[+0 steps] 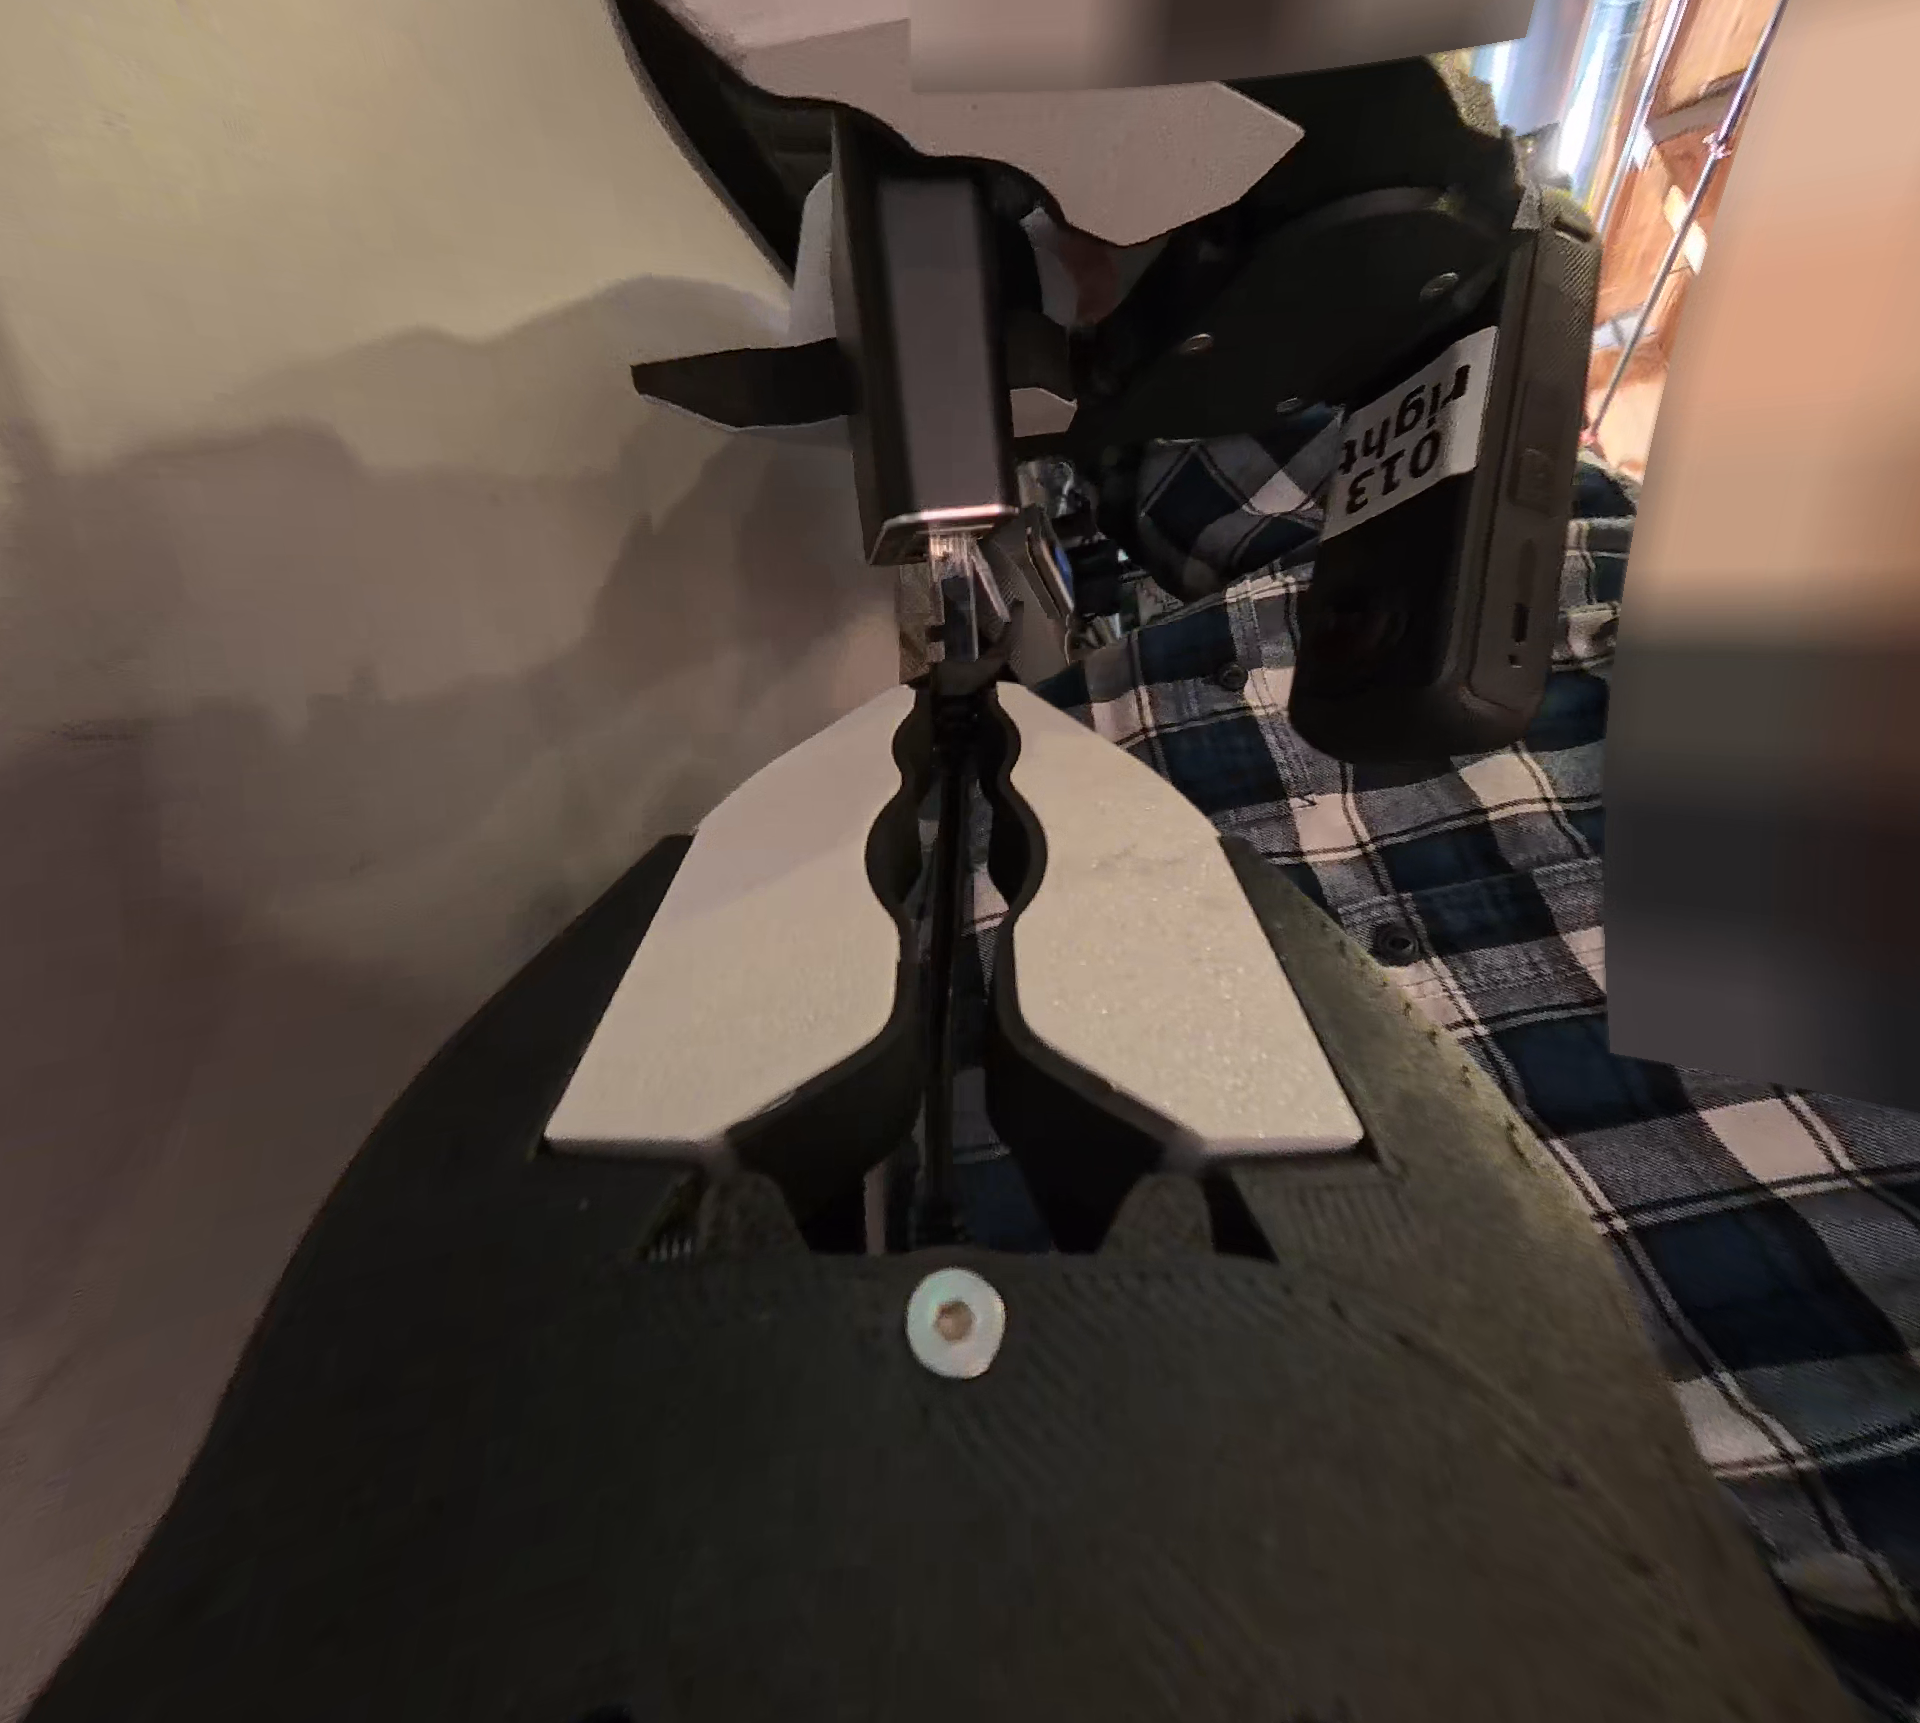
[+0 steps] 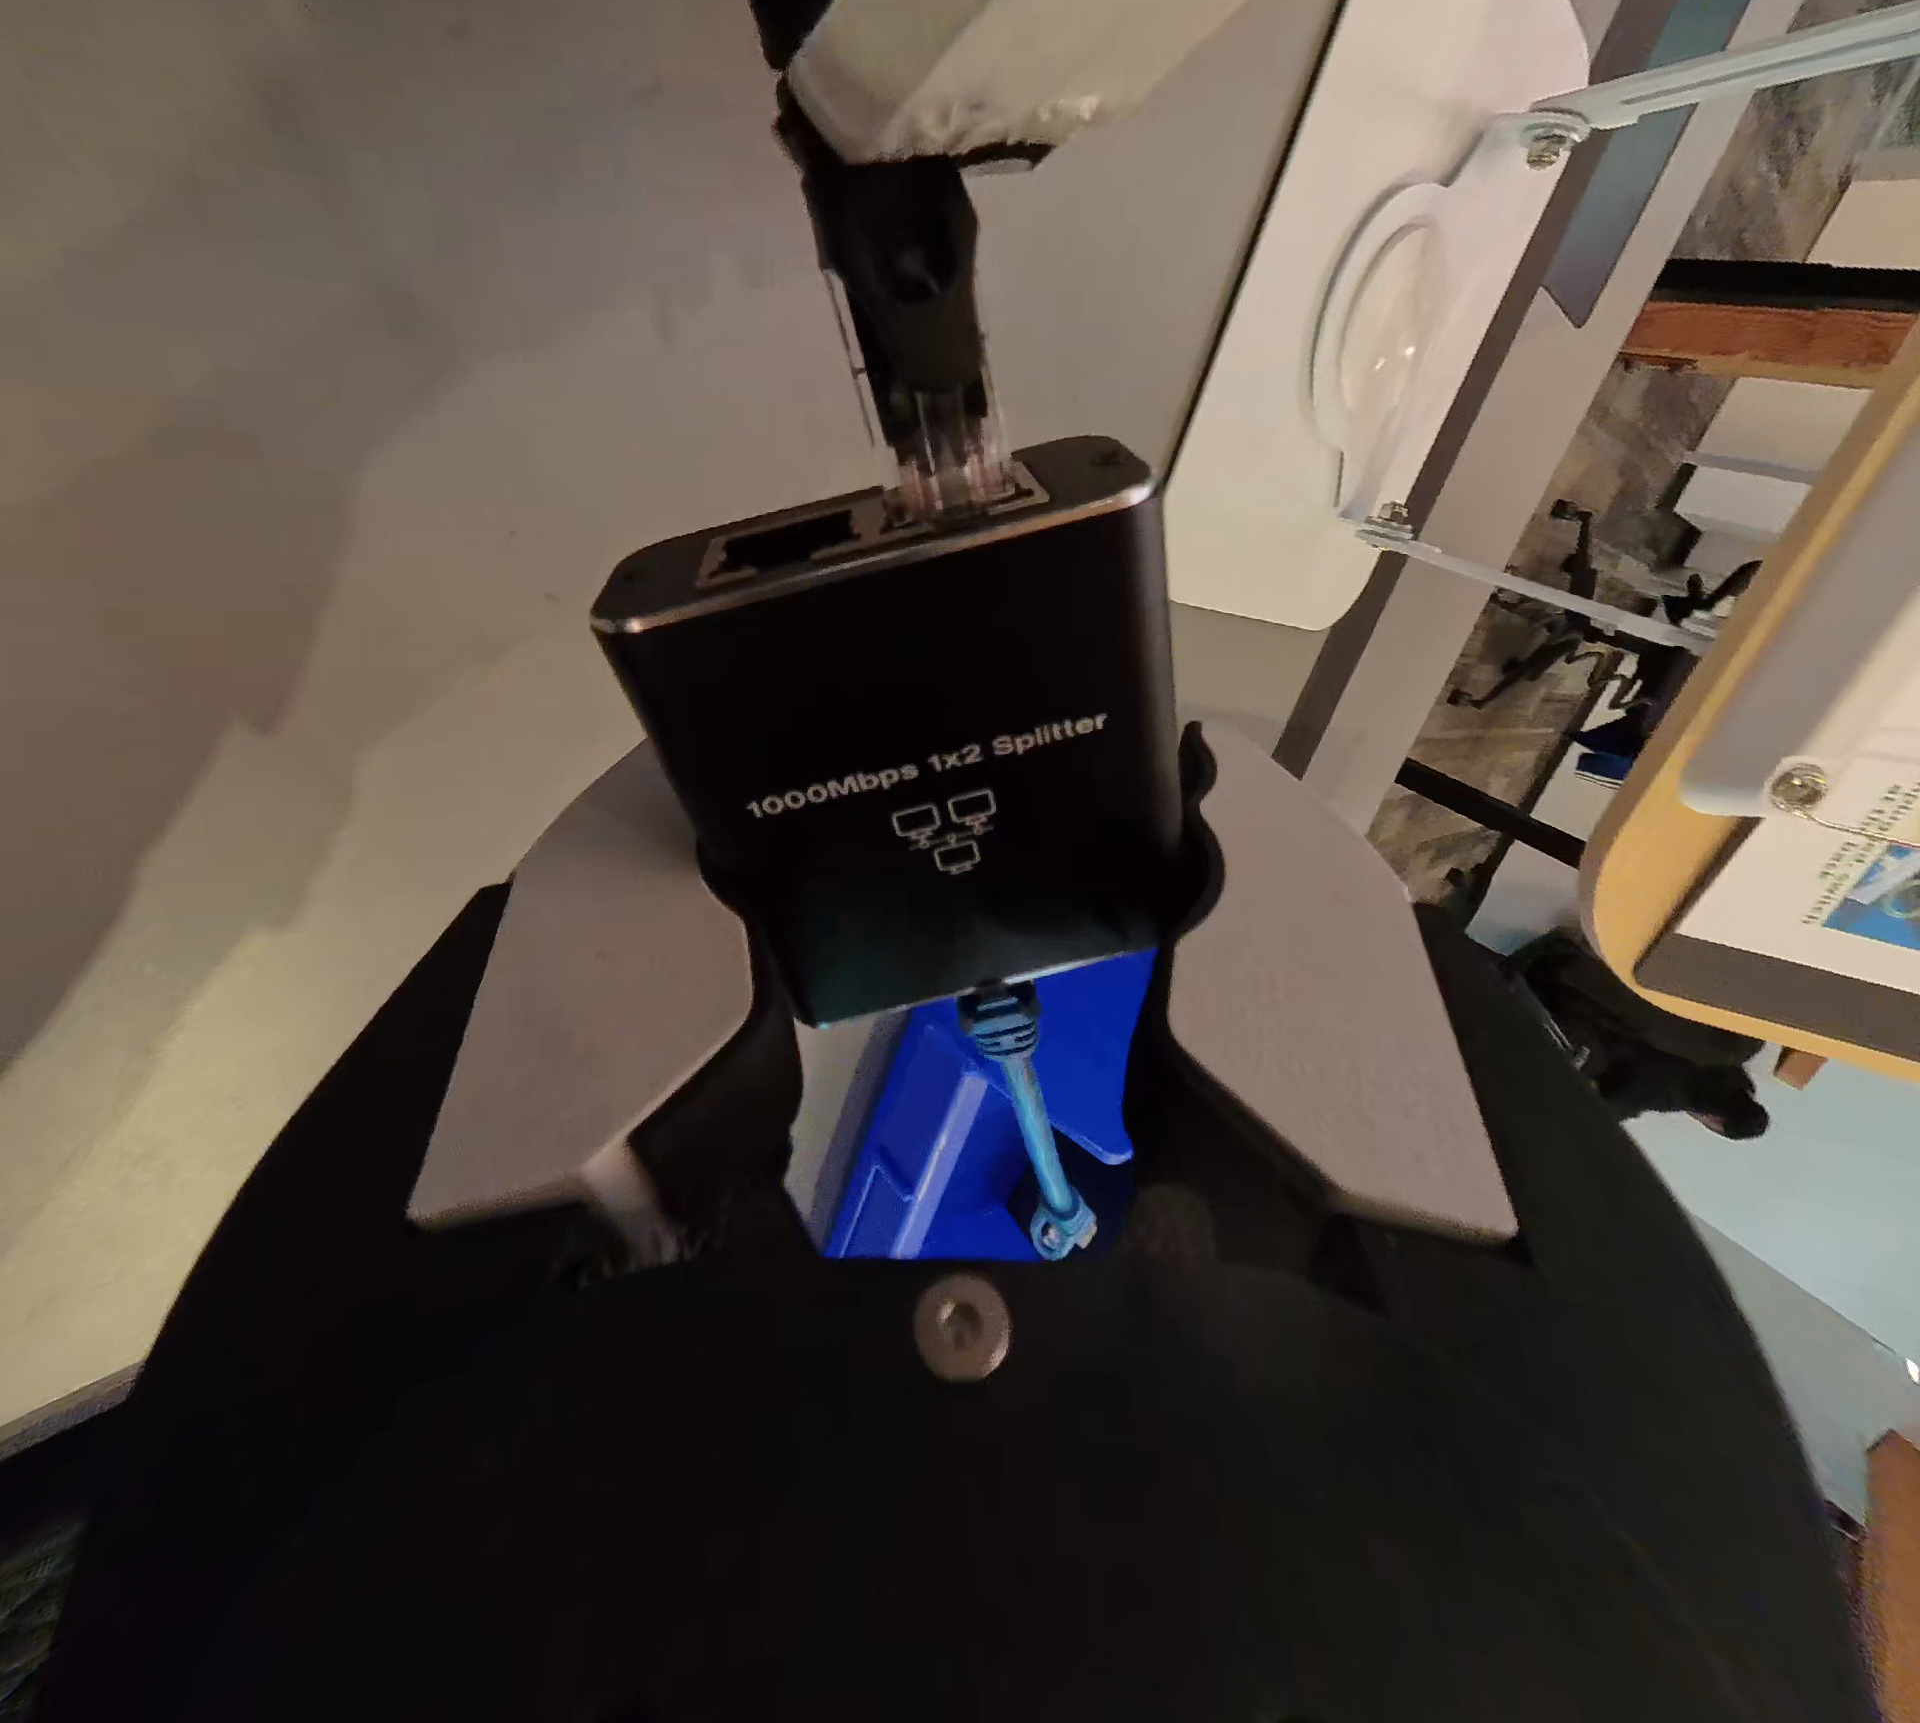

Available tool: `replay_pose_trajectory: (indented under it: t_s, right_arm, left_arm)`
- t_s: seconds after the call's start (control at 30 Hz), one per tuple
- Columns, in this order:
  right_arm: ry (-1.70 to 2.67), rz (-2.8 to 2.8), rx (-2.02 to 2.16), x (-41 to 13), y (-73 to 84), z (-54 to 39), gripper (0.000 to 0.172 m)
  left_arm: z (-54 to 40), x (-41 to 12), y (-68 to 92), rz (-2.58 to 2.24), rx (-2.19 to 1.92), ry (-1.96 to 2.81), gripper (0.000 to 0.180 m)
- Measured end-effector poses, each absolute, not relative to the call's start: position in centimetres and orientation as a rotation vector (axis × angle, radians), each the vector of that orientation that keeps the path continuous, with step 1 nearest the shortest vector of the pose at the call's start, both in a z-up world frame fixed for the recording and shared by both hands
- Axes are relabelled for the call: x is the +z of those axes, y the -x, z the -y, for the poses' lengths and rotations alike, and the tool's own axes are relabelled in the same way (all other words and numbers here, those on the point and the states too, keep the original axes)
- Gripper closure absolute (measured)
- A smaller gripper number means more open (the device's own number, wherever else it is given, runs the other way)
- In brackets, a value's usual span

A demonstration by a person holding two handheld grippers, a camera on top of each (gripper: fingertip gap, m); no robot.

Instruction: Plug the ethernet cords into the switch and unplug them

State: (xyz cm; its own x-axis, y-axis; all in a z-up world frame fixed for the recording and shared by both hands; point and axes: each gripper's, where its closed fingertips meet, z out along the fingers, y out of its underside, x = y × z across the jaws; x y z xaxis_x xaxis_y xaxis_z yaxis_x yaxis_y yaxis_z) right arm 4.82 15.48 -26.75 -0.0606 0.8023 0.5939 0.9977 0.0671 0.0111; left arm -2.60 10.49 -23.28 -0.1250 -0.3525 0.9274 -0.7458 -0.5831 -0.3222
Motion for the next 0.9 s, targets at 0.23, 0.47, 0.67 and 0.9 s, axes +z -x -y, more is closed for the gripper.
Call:
replay_pose_trajectory:
  t_s: [0.23, 0.47, 0.67, 0.9]
  right_arm:
    - [1.791, 1.936, -0.616, -27.1, -4.7, -15.1, 0.092]
    - [1.757, 1.980, -0.550, -27.2, -3.8, -14.2, 0.093]
    - [1.764, 1.982, -0.484, -27.1, -3.4, -13.5, 0.093]
    - [1.778, 2.017, -0.424, -27.6, -2.9, -12.4, 0.094]
  left_arm:
    - [-10.1, -23.7, 2.7, 1.263, 1.721, -1.886, 0.173]
    - [-9.3, -23.5, 2.9, 1.309, 1.734, -1.885, 0.173]
    - [-8.9, -23.2, 3.1, 1.342, 1.740, -1.871, 0.173]
    - [-7.9, -23.2, 3.3, 1.391, 1.721, -1.869, 0.174]
